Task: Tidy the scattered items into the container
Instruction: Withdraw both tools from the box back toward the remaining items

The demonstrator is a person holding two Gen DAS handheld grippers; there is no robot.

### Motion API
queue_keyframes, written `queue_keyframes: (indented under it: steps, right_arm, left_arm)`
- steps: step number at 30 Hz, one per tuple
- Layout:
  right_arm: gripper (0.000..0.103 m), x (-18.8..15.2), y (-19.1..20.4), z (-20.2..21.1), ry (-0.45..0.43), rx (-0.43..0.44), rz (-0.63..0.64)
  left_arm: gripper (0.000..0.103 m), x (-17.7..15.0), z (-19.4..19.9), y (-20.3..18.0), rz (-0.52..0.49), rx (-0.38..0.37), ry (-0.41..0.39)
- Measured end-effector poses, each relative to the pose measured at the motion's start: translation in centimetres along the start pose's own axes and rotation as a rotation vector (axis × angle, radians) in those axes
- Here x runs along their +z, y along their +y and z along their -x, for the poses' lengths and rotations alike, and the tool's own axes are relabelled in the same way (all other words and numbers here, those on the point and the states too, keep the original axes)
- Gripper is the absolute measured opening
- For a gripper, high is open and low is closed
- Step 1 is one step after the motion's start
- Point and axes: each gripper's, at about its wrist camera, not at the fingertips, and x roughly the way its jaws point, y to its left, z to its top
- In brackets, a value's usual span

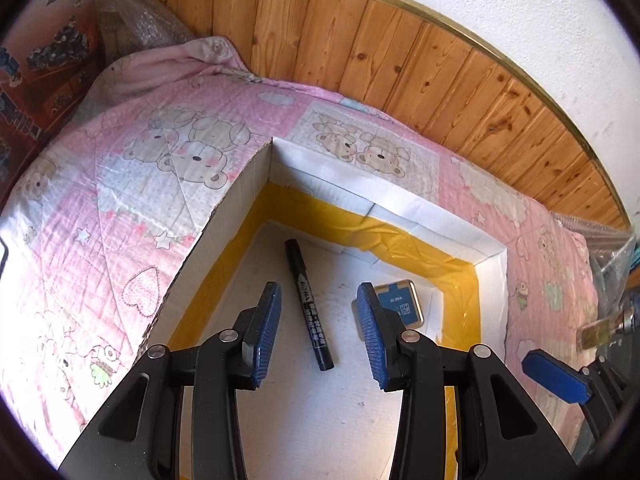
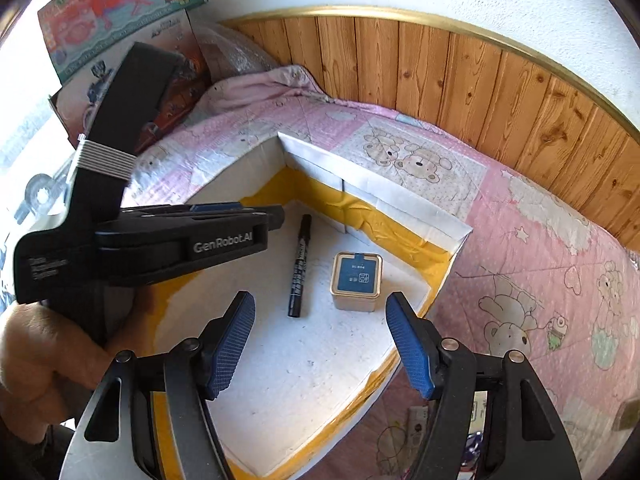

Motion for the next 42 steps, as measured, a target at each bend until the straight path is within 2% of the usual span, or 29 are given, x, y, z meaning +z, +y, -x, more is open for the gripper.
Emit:
queue_keyframes:
  steps: [5,12,17,20,22,26,29,31,39,42]
  right_arm:
    - [0.069,-2.7,0.4,3.6,-0.094,0.062,-0.042]
    - [0.069,-7.0,1.1,8.8,-0.221,0.156,-0.054]
    - [0.069,-9.3,-0.6,12.1,-0.28,0.171,-0.127]
    - [0.069,-11.0,-2.7,13.9,-0.286,0.133,-0.19]
    - [0.068,-12.4,-4.3,14.6,-0.271,0.07,-0.22]
    - [0.049,-15.2,-8.5,13.5,-0.158,-0.025,-0.328]
    - [0.049,-17.2,-11.1,12.4,-0.084,-0.048,-0.385]
    - [0.049,-18.1,-11.9,11.7,-0.043,-0.059,-0.379]
    - [0.049,-20.5,-13.4,7.8,0.115,-0.162,-0.318]
    - [0.049,-20.6,-14.2,6.8,0.119,-0.189,-0.319]
  left_arm:
    - [0.042,-1.8,2.5,-0.7,-0.042,0.002,-0.017]
    - [0.042,-5.4,6.8,-2.5,-0.133,-0.032,-0.045]
    - [0.042,-8.1,9.0,-5.3,-0.194,-0.105,-0.045]
    - [0.041,-10.2,10.2,-7.4,-0.226,-0.173,-0.042]
    - [0.042,-12.1,10.6,-9.1,-0.275,-0.223,-0.023]
    - [0.041,-16.0,9.7,-12.9,-0.391,-0.275,0.048]
    - [0.042,-18.5,8.0,-15.2,-0.472,-0.263,0.102]
    - [0.042,-19.7,6.7,-15.9,-0.492,-0.251,0.137]
    - [0.042,-23.2,1.7,-16.6,-0.498,-0.241,0.286]
    - [0.042,-23.8,0.8,-16.3,-0.501,-0.239,0.303]
